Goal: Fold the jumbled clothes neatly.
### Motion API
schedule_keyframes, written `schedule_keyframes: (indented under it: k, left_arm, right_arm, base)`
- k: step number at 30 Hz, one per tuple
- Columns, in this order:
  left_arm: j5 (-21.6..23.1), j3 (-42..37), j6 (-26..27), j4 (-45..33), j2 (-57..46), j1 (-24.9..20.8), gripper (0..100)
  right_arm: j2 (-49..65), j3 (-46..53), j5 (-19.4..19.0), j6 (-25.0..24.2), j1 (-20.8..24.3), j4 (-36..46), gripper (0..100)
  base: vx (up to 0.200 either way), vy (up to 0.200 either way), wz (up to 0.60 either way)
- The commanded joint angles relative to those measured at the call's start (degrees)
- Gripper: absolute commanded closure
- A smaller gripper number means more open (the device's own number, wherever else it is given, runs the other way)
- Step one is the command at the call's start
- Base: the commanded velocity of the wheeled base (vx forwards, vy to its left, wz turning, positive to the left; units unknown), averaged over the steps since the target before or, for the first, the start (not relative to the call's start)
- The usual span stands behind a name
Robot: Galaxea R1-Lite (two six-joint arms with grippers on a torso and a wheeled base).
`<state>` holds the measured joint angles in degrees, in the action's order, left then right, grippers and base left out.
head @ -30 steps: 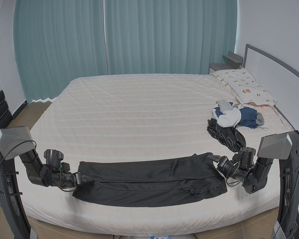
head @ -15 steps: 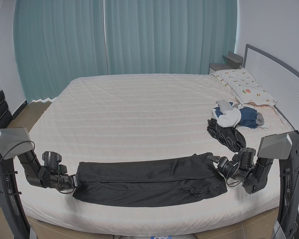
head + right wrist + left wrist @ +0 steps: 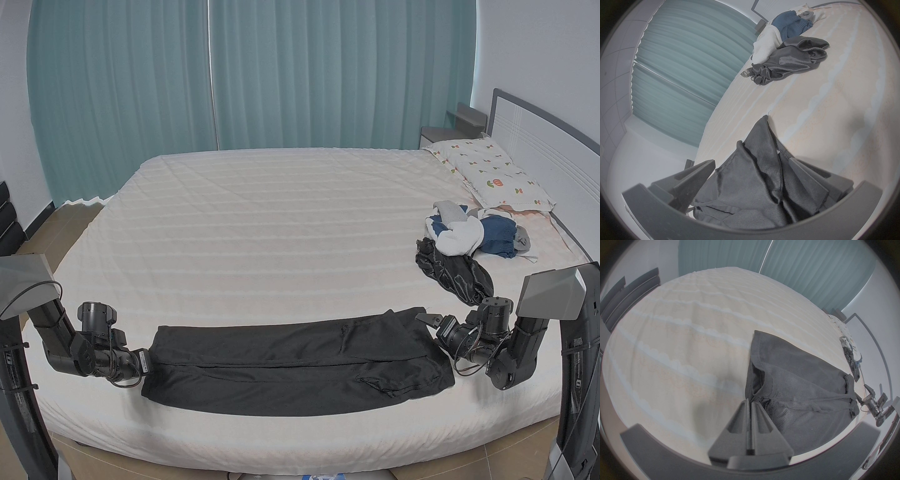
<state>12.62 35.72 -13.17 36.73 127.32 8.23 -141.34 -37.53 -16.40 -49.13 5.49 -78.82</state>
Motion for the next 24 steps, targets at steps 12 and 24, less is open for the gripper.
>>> schedule_keyframes:
  k: [12, 24]
  left_arm:
    - [-2.0, 0.1, 0.0, 0.0, 0.8, 0.4, 100]
    - [2.5, -0.1, -1.0, 0.6, 0.4, 0.4, 0]
  right_arm:
    - [0.0, 0.4, 0.0, 0.0, 0.1, -0.1, 0]
    - [3.2, 6.1, -4.1, 3.3, 0.1, -2.7, 0]
  base:
    - [0.0, 0.0, 0.0]
    - [0.0, 0.0, 0.0]
